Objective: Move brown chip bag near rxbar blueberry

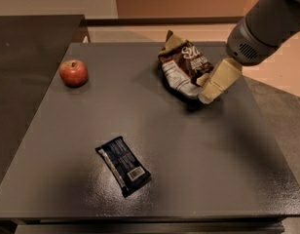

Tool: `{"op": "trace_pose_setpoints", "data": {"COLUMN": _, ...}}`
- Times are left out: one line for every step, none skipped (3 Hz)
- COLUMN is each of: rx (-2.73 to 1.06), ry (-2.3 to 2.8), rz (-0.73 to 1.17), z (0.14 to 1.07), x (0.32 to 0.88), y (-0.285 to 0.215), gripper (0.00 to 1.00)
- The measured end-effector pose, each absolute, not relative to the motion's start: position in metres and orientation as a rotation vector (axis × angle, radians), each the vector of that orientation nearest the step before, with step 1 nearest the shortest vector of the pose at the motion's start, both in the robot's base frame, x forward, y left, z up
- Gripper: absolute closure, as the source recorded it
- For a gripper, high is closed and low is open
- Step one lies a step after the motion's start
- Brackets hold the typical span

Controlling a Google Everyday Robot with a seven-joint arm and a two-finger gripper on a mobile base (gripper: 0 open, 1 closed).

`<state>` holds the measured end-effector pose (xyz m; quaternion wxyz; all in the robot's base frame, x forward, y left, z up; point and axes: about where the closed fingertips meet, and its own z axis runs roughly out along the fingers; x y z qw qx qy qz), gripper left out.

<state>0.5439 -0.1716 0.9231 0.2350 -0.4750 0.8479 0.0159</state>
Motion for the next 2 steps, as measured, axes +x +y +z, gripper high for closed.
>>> {"op": "trace_pose_setpoints", "data": {"rx": -1.283, "ry": 2.297, "rz": 0.073, "z": 0.901, "x": 0.551, "y": -0.167, "gripper": 0.0}}
{"op": "trace_pose_setpoints", "data": {"rx": -1.283, "ry": 2.266, "rz": 0.112, "z": 0.883, "x": 0.558, "y": -0.161, "gripper": 0.0}}
